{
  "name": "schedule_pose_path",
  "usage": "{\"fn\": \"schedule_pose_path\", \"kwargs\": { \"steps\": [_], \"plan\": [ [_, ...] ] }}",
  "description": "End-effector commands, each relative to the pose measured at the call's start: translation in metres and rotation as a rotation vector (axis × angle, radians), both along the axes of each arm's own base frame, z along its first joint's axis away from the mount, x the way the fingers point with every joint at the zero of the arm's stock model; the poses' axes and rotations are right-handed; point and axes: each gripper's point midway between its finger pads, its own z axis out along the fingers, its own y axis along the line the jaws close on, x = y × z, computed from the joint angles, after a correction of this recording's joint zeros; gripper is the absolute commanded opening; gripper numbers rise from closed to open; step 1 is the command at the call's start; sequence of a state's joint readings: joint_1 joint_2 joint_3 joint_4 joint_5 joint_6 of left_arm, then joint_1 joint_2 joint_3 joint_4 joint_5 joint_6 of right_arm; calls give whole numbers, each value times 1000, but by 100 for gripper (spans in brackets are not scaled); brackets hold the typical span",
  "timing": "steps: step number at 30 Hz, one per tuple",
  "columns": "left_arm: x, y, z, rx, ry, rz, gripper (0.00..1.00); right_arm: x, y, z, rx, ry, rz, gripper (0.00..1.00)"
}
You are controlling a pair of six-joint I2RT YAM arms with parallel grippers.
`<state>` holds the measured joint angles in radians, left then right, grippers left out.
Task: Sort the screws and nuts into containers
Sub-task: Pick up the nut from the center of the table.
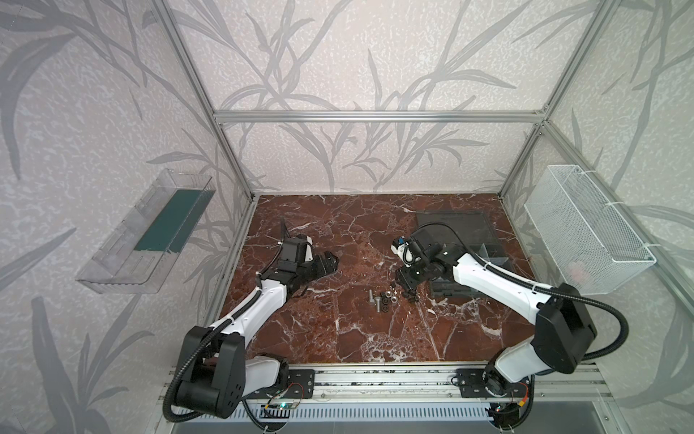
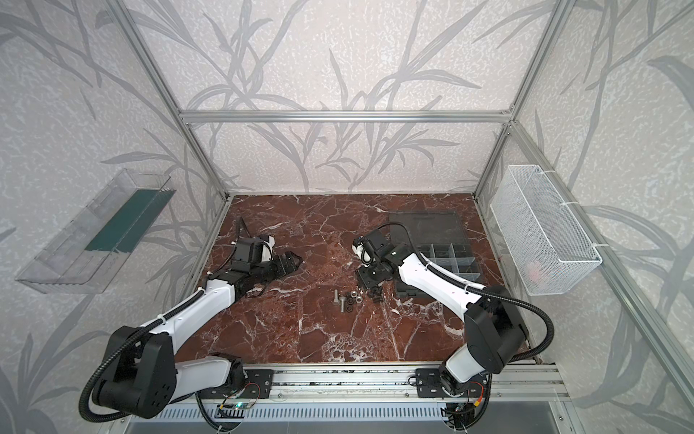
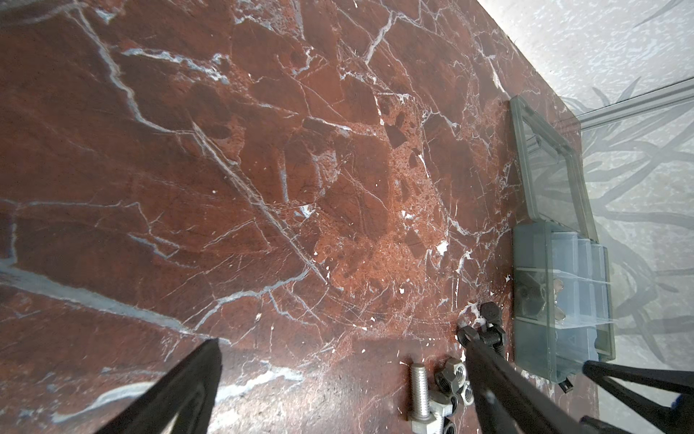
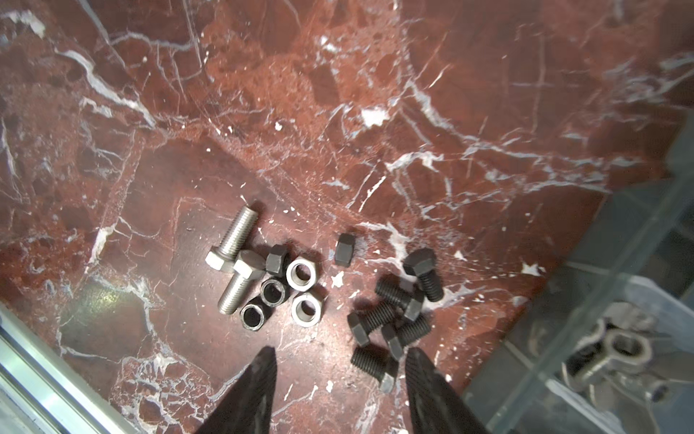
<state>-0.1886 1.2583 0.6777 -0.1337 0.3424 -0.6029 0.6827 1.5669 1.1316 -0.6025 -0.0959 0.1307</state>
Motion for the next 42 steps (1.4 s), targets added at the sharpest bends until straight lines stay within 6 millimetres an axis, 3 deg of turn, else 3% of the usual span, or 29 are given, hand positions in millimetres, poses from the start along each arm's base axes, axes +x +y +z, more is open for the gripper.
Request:
{"fn": "schedule_pose_path", "kwargs": {
  "steps": [1, 9, 14, 15, 22, 34, 42],
  "plan": [
    [0, 2, -2, 0, 2, 6, 99, -14, 8, -23, -24, 78, 11, 56],
    [0, 1, -4, -3, 5, 5, 99, -38, 21, -59, -63, 157, 33, 56],
    [0, 1, -4, -2, 7, 5, 99, -37, 23, -60, -57, 151, 30, 55],
    [0, 1, -4, -2, 5, 5, 99, -38, 22, -70, -76, 171, 30, 55],
    [-1, 2, -5, 0, 10, 7, 99, -38, 24, -87, -100, 199, 31, 54],
    [-1, 2, -5, 3, 10, 6, 99, -35, 19, -98, -142, 200, 26, 50],
    [0, 2, -2, 0, 3, 7, 99, -35, 19, -100, -147, 203, 26, 33]
  ]
}}
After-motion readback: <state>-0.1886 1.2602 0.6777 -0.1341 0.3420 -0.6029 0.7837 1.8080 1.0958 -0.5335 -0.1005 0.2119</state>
